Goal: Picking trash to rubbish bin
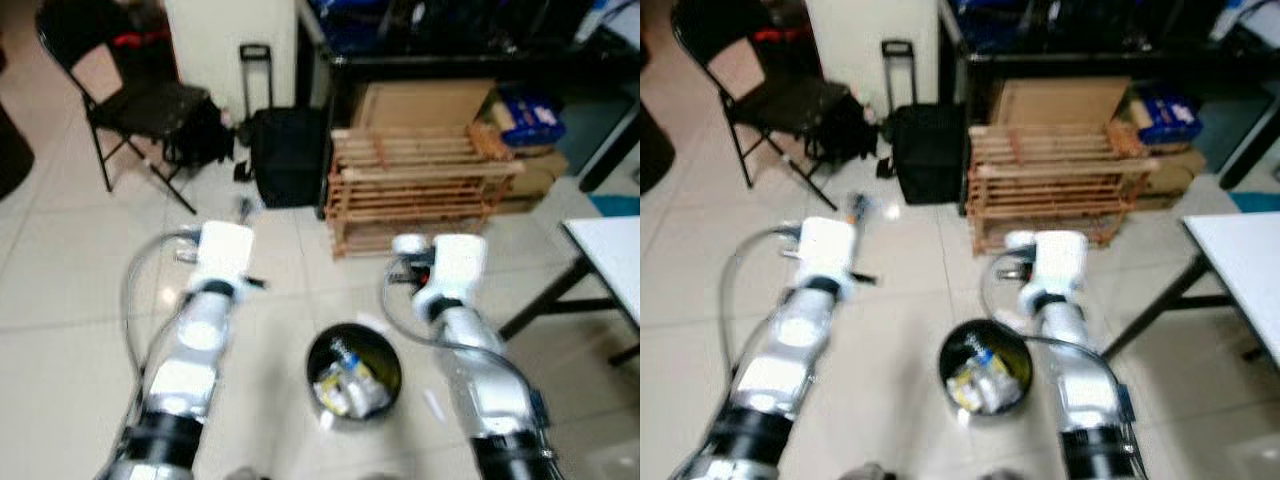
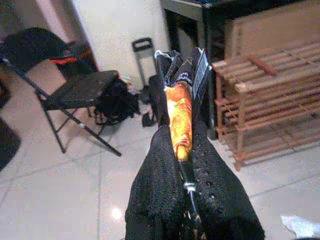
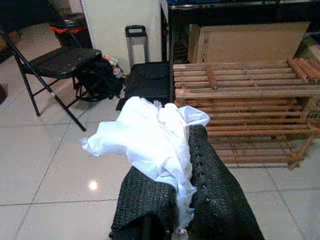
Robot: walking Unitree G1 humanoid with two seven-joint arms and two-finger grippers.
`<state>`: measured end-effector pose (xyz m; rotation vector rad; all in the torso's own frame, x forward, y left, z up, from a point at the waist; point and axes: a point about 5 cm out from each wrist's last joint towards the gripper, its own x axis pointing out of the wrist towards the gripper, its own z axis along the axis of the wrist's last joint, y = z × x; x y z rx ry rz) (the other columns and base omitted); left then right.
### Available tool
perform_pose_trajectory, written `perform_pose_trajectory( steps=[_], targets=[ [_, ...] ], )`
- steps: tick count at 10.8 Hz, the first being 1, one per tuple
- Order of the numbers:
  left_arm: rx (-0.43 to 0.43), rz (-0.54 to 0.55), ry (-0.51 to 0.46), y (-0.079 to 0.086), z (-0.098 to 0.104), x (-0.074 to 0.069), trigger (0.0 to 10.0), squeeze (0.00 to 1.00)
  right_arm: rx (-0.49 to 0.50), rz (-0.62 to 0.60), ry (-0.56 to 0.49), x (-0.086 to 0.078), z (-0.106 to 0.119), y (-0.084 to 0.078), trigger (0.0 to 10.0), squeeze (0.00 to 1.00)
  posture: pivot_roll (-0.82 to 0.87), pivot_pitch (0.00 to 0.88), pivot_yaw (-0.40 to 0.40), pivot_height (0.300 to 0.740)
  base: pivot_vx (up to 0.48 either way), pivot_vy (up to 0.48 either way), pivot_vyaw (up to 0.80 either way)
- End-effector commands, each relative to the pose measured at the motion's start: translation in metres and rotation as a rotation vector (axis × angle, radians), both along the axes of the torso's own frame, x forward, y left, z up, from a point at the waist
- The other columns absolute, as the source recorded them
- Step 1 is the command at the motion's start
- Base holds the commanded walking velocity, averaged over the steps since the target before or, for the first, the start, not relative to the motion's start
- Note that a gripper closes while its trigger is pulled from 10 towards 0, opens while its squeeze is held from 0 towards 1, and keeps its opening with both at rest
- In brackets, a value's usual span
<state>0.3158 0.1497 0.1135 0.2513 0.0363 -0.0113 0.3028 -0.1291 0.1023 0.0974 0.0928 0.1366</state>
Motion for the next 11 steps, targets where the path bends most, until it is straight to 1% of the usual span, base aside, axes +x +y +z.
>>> perform_pose_trajectory(
  steps=[1,2,4,5,7,11],
  targets=[
    [-0.005,-0.015,0.002,-0.0078,-0.0008,-0.0005,10.0,0.0,-0.012,-0.024,0.007,-0.0002,-0.001,-0.0089,10.0,0.0,-0.02,0.074,-0.038,0.74,0.0,-0.345,0.0],
    [-0.005,-0.016,0.001,-0.008,-0.0007,-0.0005,10.0,0.0,-0.014,-0.021,0.004,-0.0003,-0.0007,-0.0087,10.0,0.0,-0.02,0.074,-0.039,0.74,0.0,-0.345,0.8],
    [-0.028,-0.033,-0.028,-0.0101,0.0026,-0.0006,10.0,0.0,-0.012,-0.025,0.004,-0.0004,-0.0008,-0.0086,10.0,0.0,-0.02,0.075,-0.039,0.74,0.0,0.0,0.8],
    [-0.044,-0.048,-0.039,-0.0122,0.0045,-0.0011,10.0,0.0,-0.007,-0.028,0.003,-0.0004,-0.0008,-0.0088,10.0,0.0,-0.02,0.075,-0.038,0.74,0.0,0.0,0.0],
    [-0.047,-0.06,-0.042,-0.0137,0.0046,-0.0011,10.0,0.0,0.004,-0.035,0.003,-0.0003,-0.001,-0.0096,10.0,0.0,-0.02,0.075,-0.036,0.74,0.0,0.0,0.0],
    [-0.059,-0.081,-0.028,-0.0158,0.0025,-0.0011,10.0,0.0,0.008,-0.036,0.006,0.0001,-0.0015,-0.0089,10.0,0.0,-0.02,0.073,-0.035,0.74,0.0,0.0,0.0]
  ],
)
